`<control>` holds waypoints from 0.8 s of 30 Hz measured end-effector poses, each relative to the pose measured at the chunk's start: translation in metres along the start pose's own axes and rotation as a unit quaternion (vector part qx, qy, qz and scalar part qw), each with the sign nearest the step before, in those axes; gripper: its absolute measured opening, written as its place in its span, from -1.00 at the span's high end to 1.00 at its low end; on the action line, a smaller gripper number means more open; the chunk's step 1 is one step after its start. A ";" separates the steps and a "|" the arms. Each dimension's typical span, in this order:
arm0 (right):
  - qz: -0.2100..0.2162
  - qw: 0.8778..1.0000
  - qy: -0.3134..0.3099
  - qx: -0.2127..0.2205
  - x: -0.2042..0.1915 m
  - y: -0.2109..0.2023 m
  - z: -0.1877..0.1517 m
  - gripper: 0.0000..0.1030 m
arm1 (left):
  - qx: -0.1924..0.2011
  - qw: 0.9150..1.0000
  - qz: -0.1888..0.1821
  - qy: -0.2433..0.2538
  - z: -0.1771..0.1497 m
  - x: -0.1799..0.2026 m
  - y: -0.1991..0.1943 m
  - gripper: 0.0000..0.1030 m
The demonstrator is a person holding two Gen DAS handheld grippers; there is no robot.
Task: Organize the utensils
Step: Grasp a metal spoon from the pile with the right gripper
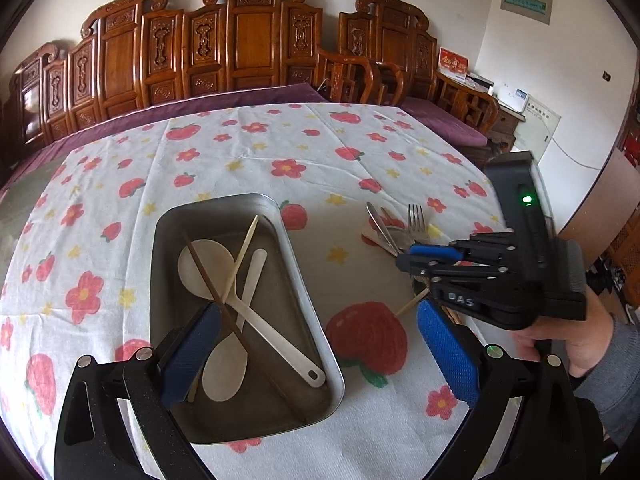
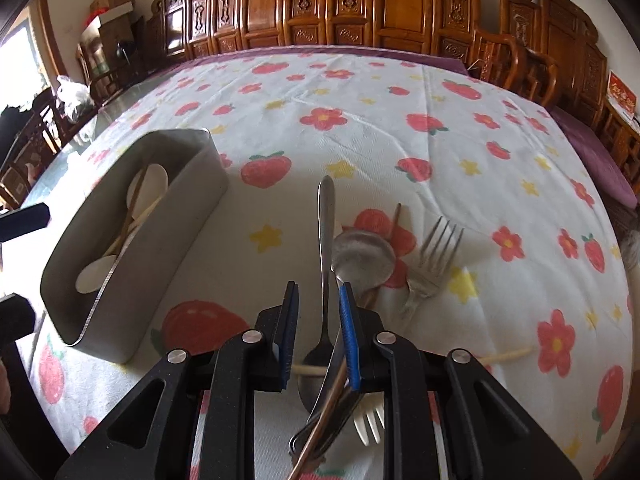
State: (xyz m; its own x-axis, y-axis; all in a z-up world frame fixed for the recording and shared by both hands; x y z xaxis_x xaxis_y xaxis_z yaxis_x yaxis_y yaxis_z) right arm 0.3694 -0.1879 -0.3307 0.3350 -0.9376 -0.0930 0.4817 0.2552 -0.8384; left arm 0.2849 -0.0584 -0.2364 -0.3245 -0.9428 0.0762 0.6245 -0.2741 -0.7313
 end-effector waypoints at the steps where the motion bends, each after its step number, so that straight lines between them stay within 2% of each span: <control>1: -0.004 1.000 -0.003 -0.006 0.000 0.004 0.001 0.62 | 0.000 1.000 -0.001 0.000 0.000 0.000 0.000 -0.84; 5: -0.020 0.999 -0.019 -0.016 -0.001 0.012 0.005 0.63 | 0.002 1.000 -0.001 -0.001 0.001 -0.001 -0.002 -0.84; 9: -0.030 0.999 -0.026 -0.022 0.001 0.015 0.007 0.87 | 0.002 1.000 -0.002 -0.002 0.002 -0.002 -0.003 -0.84; 12: -0.023 0.999 -0.024 -0.019 0.000 0.012 0.008 0.89 | 0.002 1.000 -0.002 -0.001 0.002 -0.002 -0.003 -0.84; 19: 0.001 0.998 -0.009 0.064 -0.003 -0.034 0.030 0.90 | 0.004 1.000 -0.001 0.002 0.002 -0.002 -0.003 -0.84; 24: -0.013 0.994 -0.011 0.111 0.001 -0.066 0.047 0.90 | 0.004 1.000 0.001 0.008 0.001 0.001 -0.003 -0.84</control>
State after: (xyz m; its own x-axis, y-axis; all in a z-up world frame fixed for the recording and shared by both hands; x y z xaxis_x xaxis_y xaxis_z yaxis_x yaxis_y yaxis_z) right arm 0.3759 -0.1946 -0.2499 0.3362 -0.9399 -0.0600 0.6566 0.2796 -0.7005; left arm 0.2836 -0.0593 -0.2338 -0.3351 -0.9400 0.0636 0.6306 -0.2739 -0.7262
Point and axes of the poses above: each gripper's, at about its wrist camera, not at the fingertips, and y roughly the way its jaws point, x to its right, z to its top, the point moved 7 cm from there along y, roughly the way its jaws point, and after that the axes turned 3 degrees about y, right-handed, at the moved point
